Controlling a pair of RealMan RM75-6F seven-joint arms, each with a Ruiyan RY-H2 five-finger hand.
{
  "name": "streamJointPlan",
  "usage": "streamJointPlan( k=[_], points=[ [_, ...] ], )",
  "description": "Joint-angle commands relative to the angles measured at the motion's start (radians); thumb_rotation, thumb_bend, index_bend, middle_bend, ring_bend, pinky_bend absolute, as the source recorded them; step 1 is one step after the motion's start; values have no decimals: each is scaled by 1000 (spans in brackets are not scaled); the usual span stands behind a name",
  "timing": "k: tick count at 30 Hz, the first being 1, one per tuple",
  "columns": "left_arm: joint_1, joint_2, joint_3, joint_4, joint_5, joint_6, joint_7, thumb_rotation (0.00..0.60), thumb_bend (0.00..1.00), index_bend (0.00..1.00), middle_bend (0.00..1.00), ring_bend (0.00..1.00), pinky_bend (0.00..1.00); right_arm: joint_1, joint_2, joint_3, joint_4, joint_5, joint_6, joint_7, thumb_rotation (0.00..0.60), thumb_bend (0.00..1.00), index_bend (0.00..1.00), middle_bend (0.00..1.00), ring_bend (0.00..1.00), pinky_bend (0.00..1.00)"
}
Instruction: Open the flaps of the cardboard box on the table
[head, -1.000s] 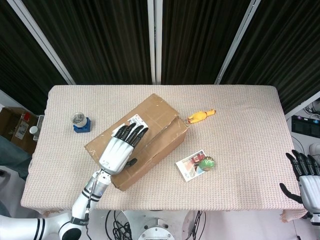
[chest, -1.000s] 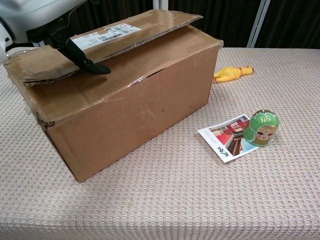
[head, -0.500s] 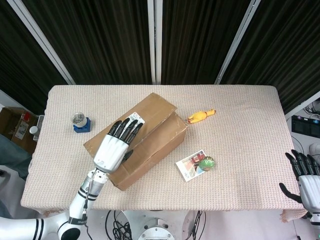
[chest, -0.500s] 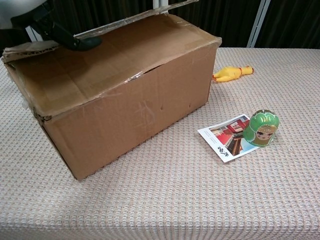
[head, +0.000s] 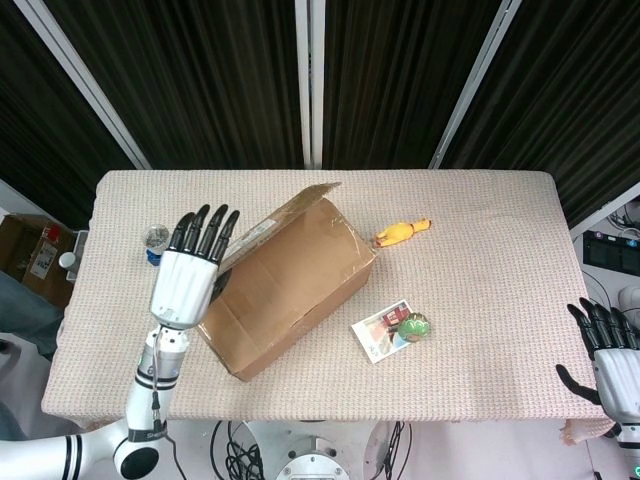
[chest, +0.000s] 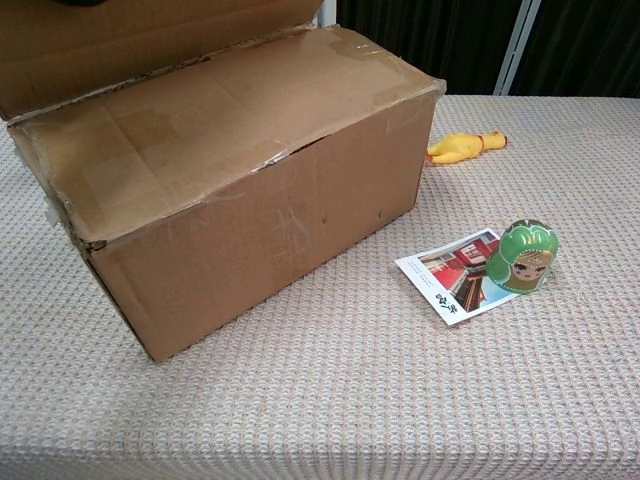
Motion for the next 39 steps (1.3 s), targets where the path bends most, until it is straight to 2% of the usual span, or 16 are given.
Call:
streamJointPlan(
  k=[1, 13, 17, 20, 24, 28, 31, 35, 39],
  points=[
    [-9, 2, -36, 48, 11, 22, -3, 600, 266, 30, 79, 95, 209, 0, 1, 0, -3, 0, 1, -4, 600, 176, 0, 0, 0, 0],
    [-49, -5, -94, 261, -65, -24, -42, 600, 265, 16, 33, 89, 206, 1, 8, 0, -21, -4, 3, -22, 600, 176, 0, 0, 0, 0],
    [-48, 7, -104, 280, -123, -46, -37, 600, 264, 9, 29, 88, 205, 0, 15, 2, -30, -8, 10, -27, 600, 176, 0, 0, 0, 0],
    [-42, 27, -109, 260, -138, -45, -52, 600, 265, 7, 29, 88, 205, 1, 21, 3, -38, -12, 14, -30, 600, 176, 0, 0, 0, 0],
    [-14, 68, -120, 175, -173, -41, -129, 600, 227, 7, 44, 89, 206, 8, 27, 6, -45, -42, 32, -26, 600, 176, 0, 0, 0, 0],
    [51, 157, -125, 30, -255, -51, -222, 600, 96, 15, 92, 90, 209, 25, 49, 21, -69, -98, 68, -39, 600, 176, 0, 0, 0, 0],
    [122, 248, -110, -63, -280, -41, -308, 600, 89, 43, 102, 91, 212, 57, 85, 36, -114, -152, 75, -55, 600, 176, 0, 0, 0, 0],
    [242, 371, -35, -89, -216, -10, -474, 600, 72, 81, 112, 91, 212, 135, 142, 63, -207, -222, 26, -66, 600, 193, 0, 0, 0, 0],
    [343, 451, 48, -22, -164, 17, -607, 600, 63, 99, 122, 91, 211, 235, 185, 107, -314, -236, -81, -94, 600, 428, 0, 1, 0, 0]
  ],
)
